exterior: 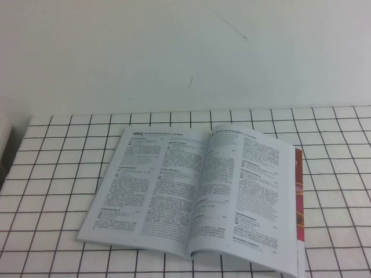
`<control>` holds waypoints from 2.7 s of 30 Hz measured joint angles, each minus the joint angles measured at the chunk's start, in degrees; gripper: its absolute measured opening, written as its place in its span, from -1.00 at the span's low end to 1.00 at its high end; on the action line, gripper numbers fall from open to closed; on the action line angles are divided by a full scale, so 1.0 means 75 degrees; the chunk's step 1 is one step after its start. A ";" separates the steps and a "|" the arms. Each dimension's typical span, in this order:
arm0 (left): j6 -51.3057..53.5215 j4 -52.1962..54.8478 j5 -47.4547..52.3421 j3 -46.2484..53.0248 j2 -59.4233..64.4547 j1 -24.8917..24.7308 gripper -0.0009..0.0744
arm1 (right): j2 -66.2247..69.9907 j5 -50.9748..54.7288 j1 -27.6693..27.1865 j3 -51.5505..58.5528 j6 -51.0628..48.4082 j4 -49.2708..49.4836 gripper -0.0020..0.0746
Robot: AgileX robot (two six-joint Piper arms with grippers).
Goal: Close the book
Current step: 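Close the open booklet and leave it lying on the table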
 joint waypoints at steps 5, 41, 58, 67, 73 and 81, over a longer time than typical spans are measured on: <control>0.0000 0.0000 0.0000 0.0000 0.0000 0.0000 -0.99 | 0.0000 0.0000 0.0000 0.0000 0.0000 0.0000 -0.95; 0.0012 0.0000 0.0000 0.0000 0.0000 0.0000 -0.99 | 0.0000 0.0000 0.0000 0.0000 0.0000 0.0000 -0.95; 0.0029 0.0000 -0.0089 0.0005 0.0000 0.0000 -0.99 | 0.0000 0.0000 0.0000 0.0000 0.0000 0.0000 -0.95; 0.0029 0.0000 -0.0898 0.0082 0.0000 0.0000 -0.99 | 0.0000 -0.0419 0.0000 0.0043 0.0000 0.0000 -0.95; 0.0029 0.0062 -0.2838 0.0082 0.0000 0.0000 -0.99 | 0.0000 -0.2418 0.0000 0.0055 0.0000 0.0000 -0.95; 0.0374 0.0103 -0.5980 0.0082 0.0000 0.0000 -0.99 | 0.0000 -0.5462 0.0000 0.0055 0.0000 0.0000 -0.95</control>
